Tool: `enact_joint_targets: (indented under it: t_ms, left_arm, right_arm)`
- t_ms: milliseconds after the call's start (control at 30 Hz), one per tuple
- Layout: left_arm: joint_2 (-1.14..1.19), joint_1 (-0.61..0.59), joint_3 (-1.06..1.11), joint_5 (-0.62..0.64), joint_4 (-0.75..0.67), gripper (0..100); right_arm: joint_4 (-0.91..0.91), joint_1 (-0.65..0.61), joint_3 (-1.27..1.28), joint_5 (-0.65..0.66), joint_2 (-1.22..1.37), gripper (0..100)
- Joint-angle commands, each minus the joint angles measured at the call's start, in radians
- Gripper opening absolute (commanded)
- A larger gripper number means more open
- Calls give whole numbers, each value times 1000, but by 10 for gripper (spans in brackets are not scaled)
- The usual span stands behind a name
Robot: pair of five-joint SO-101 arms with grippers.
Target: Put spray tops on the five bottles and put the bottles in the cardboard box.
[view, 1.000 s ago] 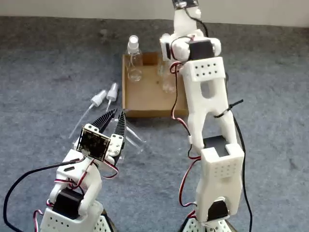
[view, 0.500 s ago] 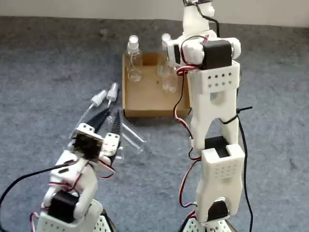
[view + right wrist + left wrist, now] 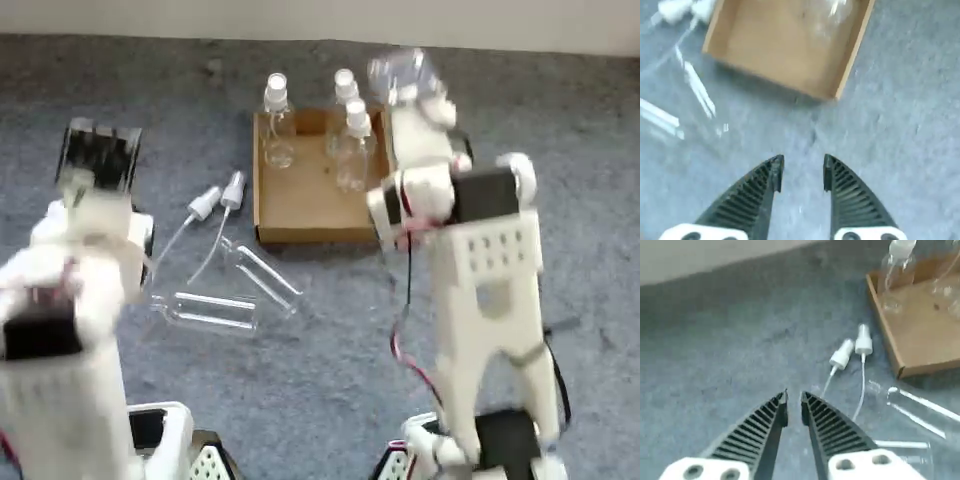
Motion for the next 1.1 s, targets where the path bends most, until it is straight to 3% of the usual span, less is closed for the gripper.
enact_joint_targets:
  t_ms: [0, 200, 367, 500, 633, 700, 900, 1067]
  left_arm:
    - [263, -8, -252, -77, 176, 8]
    - [389, -199, -314, -161, 235, 62]
    - [394, -478, -128, -261, 57, 198]
    - [387, -588, 116, -262, -164, 204]
    - [387, -595, 305, -259, -206, 207]
    - [387, -595, 358, -193, -206, 207]
    - [389, -631, 403, 163, -206, 207]
    - [387, -576, 519, 238, -232, 207]
  right_arm:
    - [-2, -13, 288, 109, -240, 88]
    - [-2, -18, 581, 170, -484, 90]
    - [-76, -47, 588, 155, -501, 178]
    - [-202, -185, 587, 35, -363, 211]
    - [-337, -378, 518, -34, -153, 211]
    - [-378, -440, 437, -64, -53, 212]
    - [-478, -535, 213, -98, 203, 212]
    - [-556, -565, 143, -95, 317, 212]
